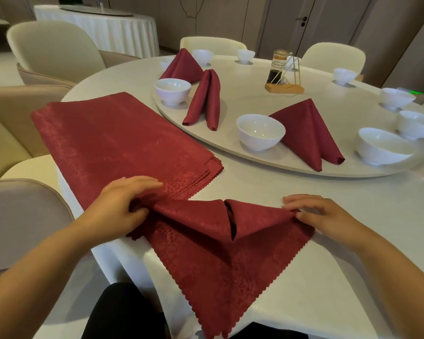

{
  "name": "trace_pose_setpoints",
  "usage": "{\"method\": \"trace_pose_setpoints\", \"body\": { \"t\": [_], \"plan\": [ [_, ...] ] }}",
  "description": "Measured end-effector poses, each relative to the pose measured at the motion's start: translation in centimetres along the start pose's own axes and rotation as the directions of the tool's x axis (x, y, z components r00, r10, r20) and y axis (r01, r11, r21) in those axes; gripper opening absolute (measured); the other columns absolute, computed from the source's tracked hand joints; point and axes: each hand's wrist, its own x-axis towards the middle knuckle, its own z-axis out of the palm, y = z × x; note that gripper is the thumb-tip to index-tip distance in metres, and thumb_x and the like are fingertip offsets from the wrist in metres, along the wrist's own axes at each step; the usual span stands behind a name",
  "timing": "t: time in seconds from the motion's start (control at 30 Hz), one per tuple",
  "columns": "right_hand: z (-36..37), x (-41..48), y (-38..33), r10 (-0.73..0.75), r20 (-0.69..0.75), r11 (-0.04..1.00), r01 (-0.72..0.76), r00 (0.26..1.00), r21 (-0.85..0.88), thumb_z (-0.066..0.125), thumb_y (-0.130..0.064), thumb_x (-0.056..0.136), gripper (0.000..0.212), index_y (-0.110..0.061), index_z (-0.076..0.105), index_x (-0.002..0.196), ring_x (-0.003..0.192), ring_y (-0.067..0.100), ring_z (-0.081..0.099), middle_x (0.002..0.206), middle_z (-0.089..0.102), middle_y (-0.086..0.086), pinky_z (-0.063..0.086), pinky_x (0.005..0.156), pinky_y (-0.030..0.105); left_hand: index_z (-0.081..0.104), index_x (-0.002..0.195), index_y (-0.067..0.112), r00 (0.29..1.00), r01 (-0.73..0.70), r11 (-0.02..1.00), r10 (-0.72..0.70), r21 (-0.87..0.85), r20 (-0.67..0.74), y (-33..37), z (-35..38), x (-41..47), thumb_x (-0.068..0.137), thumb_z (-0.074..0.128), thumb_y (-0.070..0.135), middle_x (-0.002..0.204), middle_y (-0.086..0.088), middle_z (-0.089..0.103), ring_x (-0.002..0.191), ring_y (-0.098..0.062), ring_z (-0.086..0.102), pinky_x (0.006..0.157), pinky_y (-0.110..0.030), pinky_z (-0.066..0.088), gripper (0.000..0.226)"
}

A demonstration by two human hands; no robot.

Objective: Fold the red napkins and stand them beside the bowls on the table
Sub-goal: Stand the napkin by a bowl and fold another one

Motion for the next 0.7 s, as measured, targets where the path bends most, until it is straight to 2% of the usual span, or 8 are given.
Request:
{"method": "trace_pose_setpoints", "body": {
  "t": [0.07, 0.13, 0.2, 0.27, 0.33, 0.47, 0.57, 0.7],
  "plan": [
    [0.5, -0.2, 0.2, -0.018, -0.027, 0.995, 0.015, 0.999, -0.101, 0.054, 0.01, 0.084, 0.071, -0.059, 0.065, 0.074, 0.101, -0.018, 0.046, 0.108, 0.055, -0.019, 0.028, 0.084, -0.006, 0.036, 0.123, 0.059, 0.99, -0.136, 0.988, 0.137, -0.075, 0.013, 2.6, 0.6, -0.5, 0.066, 0.05, 0.044, 0.127, 0.025, 0.042, 0.122, 0.012, 0.035, 0.109, -0.031, 0.021, 0.061],
    [0.8, -0.5, 0.3, -0.048, -0.079, 0.983, 0.033, 0.996, -0.182, 0.056, 0.005, 0.083, 0.057, -0.052, 0.062, 0.088, 0.108, -0.011, 0.041, 0.11, 0.052, -0.021, 0.023, 0.085, -0.007, 0.038, 0.13, 0.043, 0.955, -0.294, 0.955, 0.295, -0.029, 0.041, 4.8, 2.1, -0.9, 0.067, 0.055, 0.047, 0.131, 0.018, 0.045, 0.126, 0.007, 0.033, 0.112, -0.027, 0.018, 0.066],
    [0.9, -0.9, -0.2, -0.083, -0.096, 0.97, 0.058, 0.992, -0.234, 0.055, -0.015, 0.075, 0.035, -0.044, 0.055, 0.095, 0.108, -0.02, 0.035, 0.112, 0.049, -0.024, 0.021, 0.087, -0.007, 0.039, 0.13, 0.032, 0.913, -0.406, 0.913, 0.403, 0.033, 0.072, 6.0, 3.8, -1.1, 0.066, 0.055, 0.046, 0.132, 0.012, 0.046, 0.126, -0.002, 0.035, 0.112, -0.029, 0.013, 0.068],
    [0.8, -1.5, -0.8, -0.153, -0.065, 0.939, 0.125, 0.986, -0.321, 0.045, -0.034, 0.062, 0.039, -0.044, 0.055, 0.099, 0.109, -0.026, 0.03, 0.114, 0.045, -0.028, 0.021, 0.092, -0.002, 0.038, 0.13, 0.033, 0.906, -0.41, 0.911, 0.403, 0.032, 0.129, 5.7, 5.0, -1.2, 0.064, 0.052, 0.043, 0.131, 0.01, 0.048, 0.125, -0.001, 0.034, 0.115, -0.031, 0.014, 0.068],
    [1.4, -2.1, -0.9, -0.252, 0.004, 0.889, 0.233, 0.968, -0.393, 0.039, -0.036, 0.061, 0.049, -0.045, 0.06, 0.105, 0.113, -0.024, 0.03, 0.117, 0.045, -0.027, 0.021, 0.099, 0.009, 0.044, 0.13, 0.035, 0.918, -0.353, 0.935, 0.352, -0.029, 0.182, 5.1, 5.7, -1.3, 0.064, 0.049, 0.043, 0.131, 0.013, 0.047, 0.126, 0.004, 0.028, 0.111, -0.031, 0.013, 0.067],
    [4.2, -2.8, -0.8, -0.441, 0.046, 0.759, 0.4, 0.896, -0.513, 0.046, -0.028, 0.071, 0.043, -0.033, 0.053, 0.112, 0.117, 0.003, 0.041, 0.121, 0.055, -0.011, 0.027, 0.107, 0.036, 0.043, 0.127, 0.037, 0.934, -0.255, 0.96, 0.275, -0.113, 0.229, 4.6, 6.5, -1.8, 0.066, 0.04, 0.048, 0.132, 0.025, 0.033, 0.129, 0.013, 0.013, 0.108, -0.019, -0.001, 0.062],
    [6.0, -2.9, -0.8, -0.518, 0.04, 0.684, 0.442, 0.854, -0.58, 0.049, -0.026, 0.072, 0.037, -0.024, 0.066, 0.105, 0.115, 0.012, 0.045, 0.116, 0.064, 0.0, 0.026, 0.108, 0.033, 0.056, 0.121, 0.034, 0.948, -0.283, 0.954, 0.293, -0.096, 0.126, 5.1, 6.5, -2.0, 0.08, 0.044, 0.056, 0.124, 0.017, 0.049, 0.124, 0.004, 0.033, 0.111, -0.022, 0.015, 0.048],
    [7.9, -3.2, -1.2, -0.576, 0.064, 0.623, 0.488, 0.815, -0.612, 0.049, -0.024, 0.071, 0.041, -0.025, 0.054, 0.112, 0.113, 0.011, 0.047, 0.114, 0.065, 0.0, 0.024, 0.107, 0.029, 0.047, 0.117, 0.035, 0.959, -0.283, 0.958, 0.284, -0.049, 0.001, 5.9, 7.2, -3.0, 0.089, 0.029, 0.066, 0.117, 0.016, 0.056, 0.117, 0.001, 0.042, 0.107, -0.019, 0.013, 0.046]
  ]
}}
